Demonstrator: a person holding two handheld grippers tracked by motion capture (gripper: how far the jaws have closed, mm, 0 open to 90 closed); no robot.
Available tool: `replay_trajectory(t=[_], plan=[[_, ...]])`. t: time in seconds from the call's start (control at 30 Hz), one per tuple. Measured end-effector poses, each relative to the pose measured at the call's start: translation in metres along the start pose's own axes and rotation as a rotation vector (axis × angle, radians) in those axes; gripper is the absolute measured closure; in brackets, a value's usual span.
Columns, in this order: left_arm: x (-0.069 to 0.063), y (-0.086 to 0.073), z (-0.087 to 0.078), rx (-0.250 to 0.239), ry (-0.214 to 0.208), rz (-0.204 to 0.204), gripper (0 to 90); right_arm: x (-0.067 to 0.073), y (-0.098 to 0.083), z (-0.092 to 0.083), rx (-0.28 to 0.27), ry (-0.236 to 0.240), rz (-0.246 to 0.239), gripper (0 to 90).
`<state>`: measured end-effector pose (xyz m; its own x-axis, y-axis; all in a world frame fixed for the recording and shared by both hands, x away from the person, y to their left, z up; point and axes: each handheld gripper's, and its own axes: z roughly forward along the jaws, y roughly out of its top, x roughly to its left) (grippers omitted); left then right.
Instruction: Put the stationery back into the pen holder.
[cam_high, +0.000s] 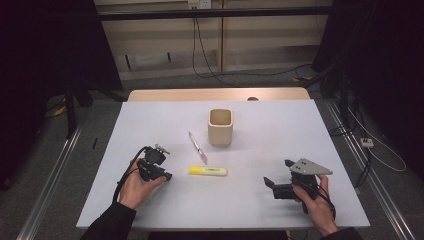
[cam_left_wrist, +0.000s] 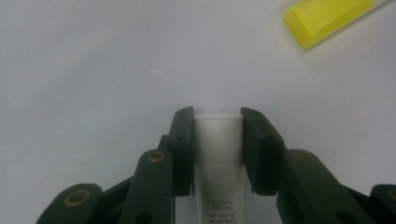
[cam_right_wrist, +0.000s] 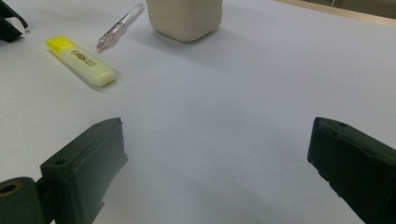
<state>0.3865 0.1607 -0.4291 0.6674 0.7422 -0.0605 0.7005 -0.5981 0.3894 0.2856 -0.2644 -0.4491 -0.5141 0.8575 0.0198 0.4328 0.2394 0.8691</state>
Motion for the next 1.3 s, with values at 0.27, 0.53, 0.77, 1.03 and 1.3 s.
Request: replay_trajectory(t=[0.27, 0.53, 0.77, 1.03, 1.3], plan=[[0.002, -0.001, -0.001, -0.010, -0.018, 0.040, 67.4, 0.000, 0.000, 0.000, -0.001, 0.000, 0.000, 3.9], [0.000, 0.000, -0.007, -0.096, -0.061, 0.067, 67.4, 0.000, 0.000, 0.000, -0.001, 0.002, 0.001, 4.0], [0.003, -0.002, -0.017, -0.203, -0.054, 0.067, 67.4, -0.002, 0.000, -0.002, -0.005, 0.001, 0.003, 3.9], [0.005, -0.003, -0.029, -0.332, -0.075, 0.059, 67.4, -0.002, 0.000, -0.002, -0.009, 0.002, 0.008, 3.9], [0.003, -0.003, -0.035, -0.407, -0.087, 0.049, 67.4, -0.002, 0.000, -0.003, -0.013, 0.001, 0.007, 3.9]])
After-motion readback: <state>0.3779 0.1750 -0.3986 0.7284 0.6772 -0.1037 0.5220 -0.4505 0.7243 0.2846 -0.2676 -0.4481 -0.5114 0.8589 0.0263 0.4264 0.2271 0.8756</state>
